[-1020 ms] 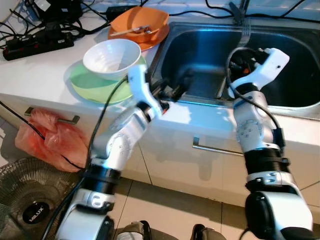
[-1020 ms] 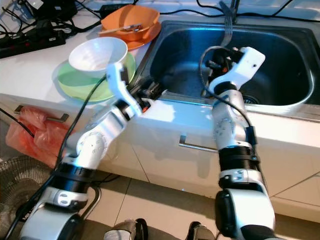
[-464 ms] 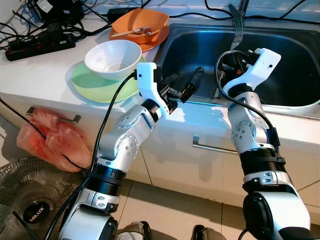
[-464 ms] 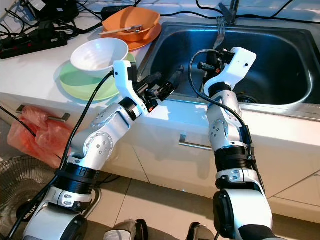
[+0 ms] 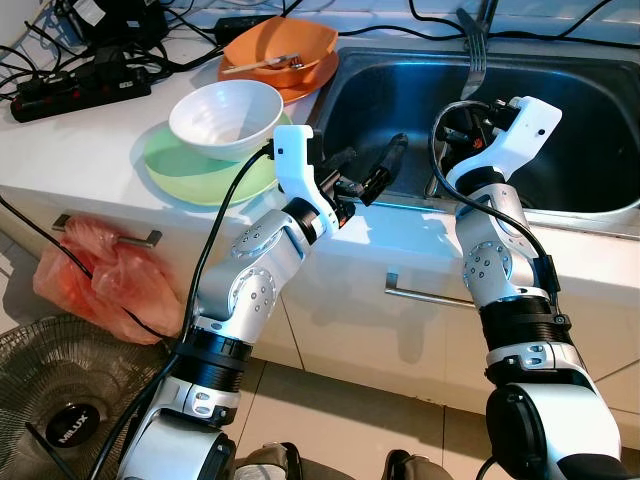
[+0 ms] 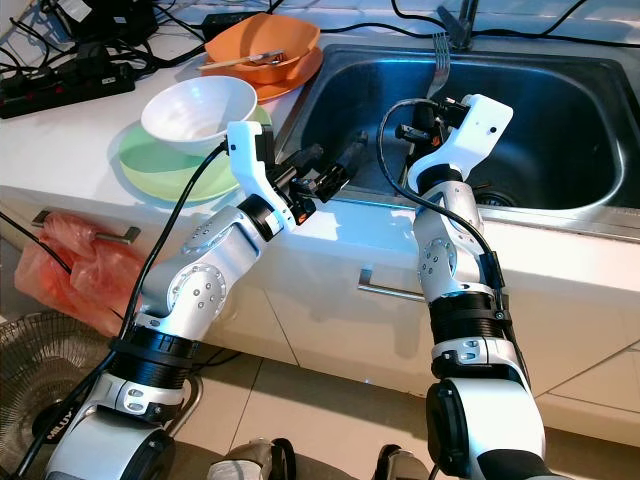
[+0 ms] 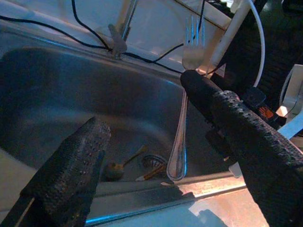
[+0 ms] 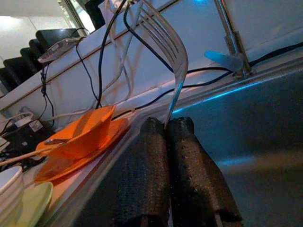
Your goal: Kitchen organization
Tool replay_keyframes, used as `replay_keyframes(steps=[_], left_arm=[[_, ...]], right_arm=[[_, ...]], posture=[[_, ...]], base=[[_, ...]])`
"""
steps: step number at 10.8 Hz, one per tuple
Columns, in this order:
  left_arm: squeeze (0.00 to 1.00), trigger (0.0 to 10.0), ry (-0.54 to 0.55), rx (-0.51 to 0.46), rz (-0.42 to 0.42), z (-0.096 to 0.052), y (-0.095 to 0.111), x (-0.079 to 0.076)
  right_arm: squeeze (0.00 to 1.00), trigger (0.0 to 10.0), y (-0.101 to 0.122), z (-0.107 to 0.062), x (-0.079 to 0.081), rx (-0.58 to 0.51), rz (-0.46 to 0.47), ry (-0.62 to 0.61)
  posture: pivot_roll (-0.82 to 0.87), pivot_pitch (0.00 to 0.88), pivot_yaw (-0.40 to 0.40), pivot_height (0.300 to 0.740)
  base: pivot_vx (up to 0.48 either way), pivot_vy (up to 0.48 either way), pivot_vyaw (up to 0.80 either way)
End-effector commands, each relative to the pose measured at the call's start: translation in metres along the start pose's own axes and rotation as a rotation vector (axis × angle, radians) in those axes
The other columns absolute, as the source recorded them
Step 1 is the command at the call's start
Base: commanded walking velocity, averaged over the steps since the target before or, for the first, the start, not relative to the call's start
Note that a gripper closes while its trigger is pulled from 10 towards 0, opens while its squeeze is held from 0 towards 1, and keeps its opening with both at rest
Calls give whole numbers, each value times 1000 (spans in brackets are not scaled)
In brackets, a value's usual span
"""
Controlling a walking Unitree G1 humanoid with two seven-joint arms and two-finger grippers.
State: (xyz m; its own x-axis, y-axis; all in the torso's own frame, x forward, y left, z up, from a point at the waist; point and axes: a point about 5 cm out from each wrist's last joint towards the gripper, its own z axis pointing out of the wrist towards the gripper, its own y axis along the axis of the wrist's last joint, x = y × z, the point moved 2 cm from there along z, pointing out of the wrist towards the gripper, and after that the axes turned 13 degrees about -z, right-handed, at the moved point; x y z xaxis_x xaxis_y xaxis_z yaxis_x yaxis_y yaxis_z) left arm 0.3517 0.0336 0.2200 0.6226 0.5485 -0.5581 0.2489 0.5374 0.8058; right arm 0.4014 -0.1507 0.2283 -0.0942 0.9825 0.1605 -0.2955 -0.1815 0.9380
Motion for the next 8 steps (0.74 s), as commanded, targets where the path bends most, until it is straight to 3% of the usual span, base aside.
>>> replay_keyframes(steps=[1, 2, 4, 7, 8], left_arm=[[1000, 10000, -13, -20, 46, -2, 4, -3], [0, 10000, 108, -43, 172, -8, 10, 17], [0, 10000, 161, -47, 221, -11, 12, 25], [0, 10000, 164, -47, 221, -12, 12, 26], [0, 10000, 173, -39, 226, -13, 11, 28]], right_arm=[[0, 0, -1, 1, 2, -12, -32, 6], [0, 0, 8, 5, -22, -49, -397, -22], [0, 0, 13, 8, -32, -57, -534, -26], [0, 0, 13, 8, -32, -56, -533, -25], [757, 9686, -2, 8, -36, 46, -558, 5]], posture=[[56, 118, 111, 740], [75, 110, 117, 740], [80, 112, 112, 740], [81, 112, 112, 740], [87, 119, 112, 740]], base=[[0, 0, 0], [0, 0, 0], [0, 0, 0], [0, 0, 0], [0, 0, 0]])
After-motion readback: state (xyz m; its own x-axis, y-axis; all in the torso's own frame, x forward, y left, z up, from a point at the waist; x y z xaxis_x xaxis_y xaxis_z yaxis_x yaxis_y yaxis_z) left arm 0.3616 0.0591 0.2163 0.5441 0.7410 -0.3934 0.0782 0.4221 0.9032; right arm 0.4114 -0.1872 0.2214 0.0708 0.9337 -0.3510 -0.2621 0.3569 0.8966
